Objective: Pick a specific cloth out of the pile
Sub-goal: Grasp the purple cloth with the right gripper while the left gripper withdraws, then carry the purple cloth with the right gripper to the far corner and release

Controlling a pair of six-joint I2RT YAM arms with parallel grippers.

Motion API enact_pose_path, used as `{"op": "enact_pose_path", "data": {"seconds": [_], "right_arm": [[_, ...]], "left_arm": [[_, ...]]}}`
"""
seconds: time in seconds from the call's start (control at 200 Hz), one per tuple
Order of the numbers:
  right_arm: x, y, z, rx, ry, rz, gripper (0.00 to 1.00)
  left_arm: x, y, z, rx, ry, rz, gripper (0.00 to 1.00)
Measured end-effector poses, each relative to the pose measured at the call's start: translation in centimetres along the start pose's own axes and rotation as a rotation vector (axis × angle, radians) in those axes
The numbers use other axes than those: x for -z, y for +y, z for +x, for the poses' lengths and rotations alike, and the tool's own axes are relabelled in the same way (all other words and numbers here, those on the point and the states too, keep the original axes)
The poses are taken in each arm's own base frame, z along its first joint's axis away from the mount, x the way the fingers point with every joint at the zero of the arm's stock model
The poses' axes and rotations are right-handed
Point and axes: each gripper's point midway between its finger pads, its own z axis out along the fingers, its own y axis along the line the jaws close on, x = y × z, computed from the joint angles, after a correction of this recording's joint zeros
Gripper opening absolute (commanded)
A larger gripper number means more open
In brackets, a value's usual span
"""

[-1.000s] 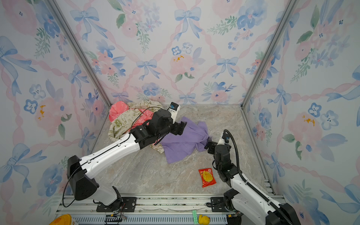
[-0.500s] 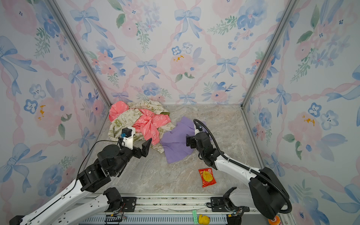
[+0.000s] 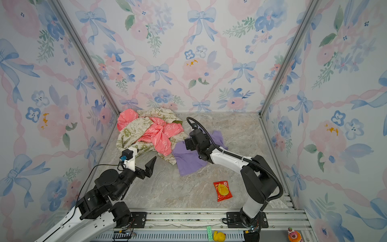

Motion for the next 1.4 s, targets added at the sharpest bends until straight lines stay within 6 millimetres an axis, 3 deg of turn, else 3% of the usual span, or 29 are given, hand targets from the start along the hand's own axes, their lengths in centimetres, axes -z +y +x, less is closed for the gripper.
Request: {"op": "enact_pose_path", "data": {"seconds": [0.29,0.64,0.795,1.205,1.4], "right_arm": [[-2.1,-0.4,0.7,-0.024,0.099,0.090,0.97],[-3.2,-2.2,4.0,-0.053,0.207,0.216,1.00],[-3.9,-2.5,5.1,-0.057,0.240,0.238,0.85],[-4.5,-3.5,5.3,-0.129,0.248,0.226,0.21],[-3.6,-5.1,4.3,-0.153,0.231,0.228,0.07]], "left_arm": [[1.2,1.0,1.5,0.120,-0.008,-0.021,0.98],[1.4,1.0,2.3,0.153,0.007,-0.013,0.98],[1.3,1.1,2.5,0.154,0.011,-0.020,0.98],[1.0,1.0,3.2,0.142,0.043,-0.026,0.98],[1.0,1.0,3.2,0.142,0.043,-0.026,0.98]]}}
